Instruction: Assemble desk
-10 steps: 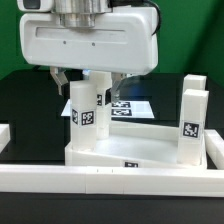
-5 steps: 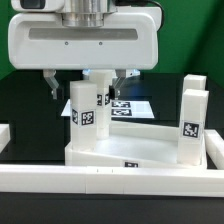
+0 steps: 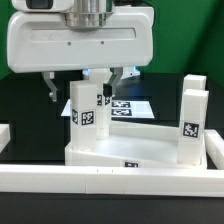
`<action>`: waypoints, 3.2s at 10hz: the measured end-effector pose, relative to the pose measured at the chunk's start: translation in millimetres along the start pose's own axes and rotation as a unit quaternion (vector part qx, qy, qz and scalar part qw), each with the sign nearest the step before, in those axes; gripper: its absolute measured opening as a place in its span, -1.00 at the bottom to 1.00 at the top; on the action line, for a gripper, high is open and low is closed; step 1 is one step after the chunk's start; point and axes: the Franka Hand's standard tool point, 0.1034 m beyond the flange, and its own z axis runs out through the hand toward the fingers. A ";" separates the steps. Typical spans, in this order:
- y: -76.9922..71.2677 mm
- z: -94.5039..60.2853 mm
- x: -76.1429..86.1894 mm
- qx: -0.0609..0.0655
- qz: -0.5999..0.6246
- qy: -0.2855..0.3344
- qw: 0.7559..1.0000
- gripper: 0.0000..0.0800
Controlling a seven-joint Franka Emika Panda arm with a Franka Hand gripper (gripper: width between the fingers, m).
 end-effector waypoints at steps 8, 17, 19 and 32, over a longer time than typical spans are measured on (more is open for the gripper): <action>-0.9 -0.5 0.7 0.003 0.175 0.001 0.985 -0.28; -5.2 0.6 -5.6 0.021 0.455 -0.006 0.890 -0.25; -5.2 0.5 -6.3 0.020 0.472 -0.008 0.882 -0.22; -38.4 -22.5 9.5 0.038 0.504 -0.039 0.862 0.62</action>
Offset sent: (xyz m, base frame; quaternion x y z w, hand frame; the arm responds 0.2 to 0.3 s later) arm 0.0000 0.0000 0.0000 0.0000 0.0000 0.0650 0.9979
